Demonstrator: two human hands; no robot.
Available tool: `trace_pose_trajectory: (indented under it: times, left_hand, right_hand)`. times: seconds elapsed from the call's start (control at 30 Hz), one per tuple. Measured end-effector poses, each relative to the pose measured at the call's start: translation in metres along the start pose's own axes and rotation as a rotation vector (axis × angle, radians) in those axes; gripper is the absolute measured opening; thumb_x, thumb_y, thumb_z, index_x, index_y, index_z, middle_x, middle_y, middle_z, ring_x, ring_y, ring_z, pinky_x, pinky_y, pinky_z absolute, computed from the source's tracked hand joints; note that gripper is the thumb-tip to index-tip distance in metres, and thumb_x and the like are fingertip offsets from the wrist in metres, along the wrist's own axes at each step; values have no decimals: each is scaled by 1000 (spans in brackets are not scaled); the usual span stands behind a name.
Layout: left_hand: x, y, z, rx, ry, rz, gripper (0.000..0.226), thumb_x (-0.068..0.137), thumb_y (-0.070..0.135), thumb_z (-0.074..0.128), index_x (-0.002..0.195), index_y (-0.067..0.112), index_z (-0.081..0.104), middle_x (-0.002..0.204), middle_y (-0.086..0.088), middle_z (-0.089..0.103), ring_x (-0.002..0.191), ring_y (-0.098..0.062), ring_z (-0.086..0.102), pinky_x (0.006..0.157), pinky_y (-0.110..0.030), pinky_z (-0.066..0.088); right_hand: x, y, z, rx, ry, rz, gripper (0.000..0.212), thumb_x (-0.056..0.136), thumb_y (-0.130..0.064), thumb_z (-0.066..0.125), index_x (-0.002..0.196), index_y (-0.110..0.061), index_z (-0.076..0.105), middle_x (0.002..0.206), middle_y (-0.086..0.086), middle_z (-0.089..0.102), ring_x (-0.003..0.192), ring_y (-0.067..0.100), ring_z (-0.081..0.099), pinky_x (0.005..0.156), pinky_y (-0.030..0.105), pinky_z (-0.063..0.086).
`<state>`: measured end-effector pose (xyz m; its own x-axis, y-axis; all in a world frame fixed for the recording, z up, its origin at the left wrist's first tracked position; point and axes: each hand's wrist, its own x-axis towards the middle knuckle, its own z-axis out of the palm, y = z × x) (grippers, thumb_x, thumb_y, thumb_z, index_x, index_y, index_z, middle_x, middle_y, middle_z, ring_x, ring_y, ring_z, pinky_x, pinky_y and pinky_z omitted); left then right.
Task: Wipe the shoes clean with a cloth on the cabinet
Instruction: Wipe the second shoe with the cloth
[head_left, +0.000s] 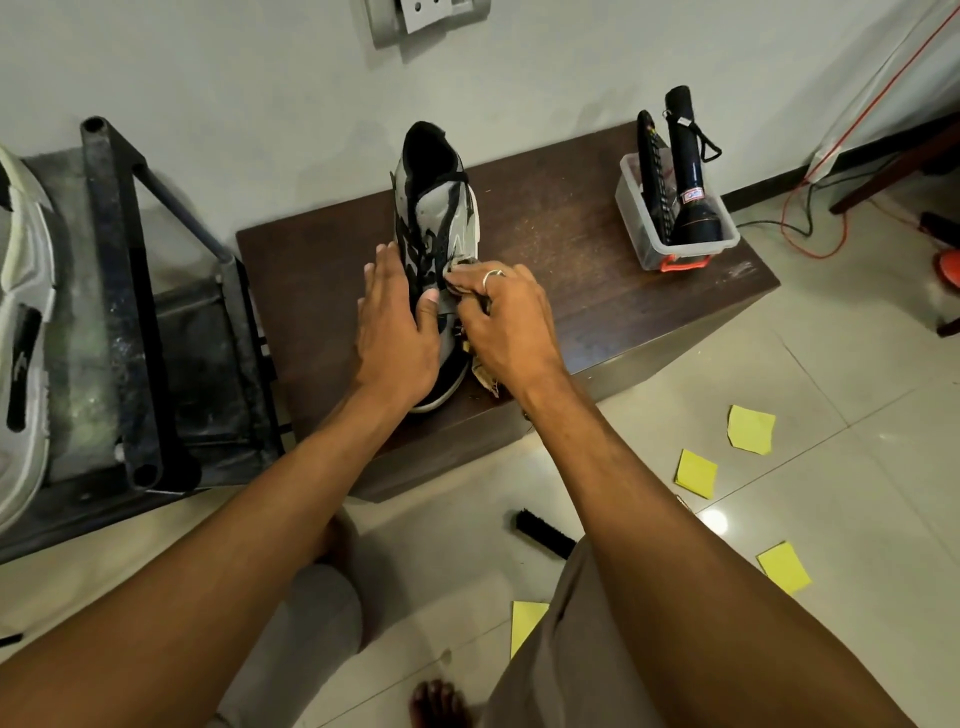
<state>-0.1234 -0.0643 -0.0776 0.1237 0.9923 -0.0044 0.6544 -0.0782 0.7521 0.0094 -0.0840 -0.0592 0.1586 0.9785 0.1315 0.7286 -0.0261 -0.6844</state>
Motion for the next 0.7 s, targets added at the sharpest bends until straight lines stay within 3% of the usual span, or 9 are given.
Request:
trace_pose_trajectory:
  times: [0.17,0.3,0.47,0.6,0.7]
  left_hand:
    - [1,1,0,14,-1,-2,64,110,27,37,163,13,5,171,-3,5,157,-20,-2,128,-45,7]
    - [0,1,0,18,-2,1,62,110,26,35,163,14,5,171,-2,4,157,-19,-3,127,-43,5]
    - [1,-1,-1,3,-11,2,61,110,22,34,163,13,4,171,-3,4,157,-19,-3,127,-44,5]
    - [0,1,0,5,-4,2,61,111,23,34,163,14,4,171,-3,4,157,-18,-3,127,-43,5]
    - [0,0,0,-2,-3,-1,61,111,23,34,163,14,4,171,-3,5,157,-18,-3,127,-45,7]
  right_hand:
    - [0,7,-5,36,-29,-72,25,92,-14,65,111,-22,79,116,-11,73,106,7,53,91,22,47]
    - [7,15,-7,16,60,32,25,94,-12,64,114,-20,78,119,-8,71,104,8,51,93,29,49]
    - [2,-1,-2,3,-60,-161,23,96,-14,66,114,-21,78,118,-7,72,104,11,53,87,27,49]
    - [10,11,-2,24,61,-19,27,94,-10,65,115,-20,77,121,-7,72,109,13,55,97,34,51]
    - [8,5,-3,34,-15,-76,26,93,-10,65,113,-19,79,118,-5,74,111,12,57,98,29,50]
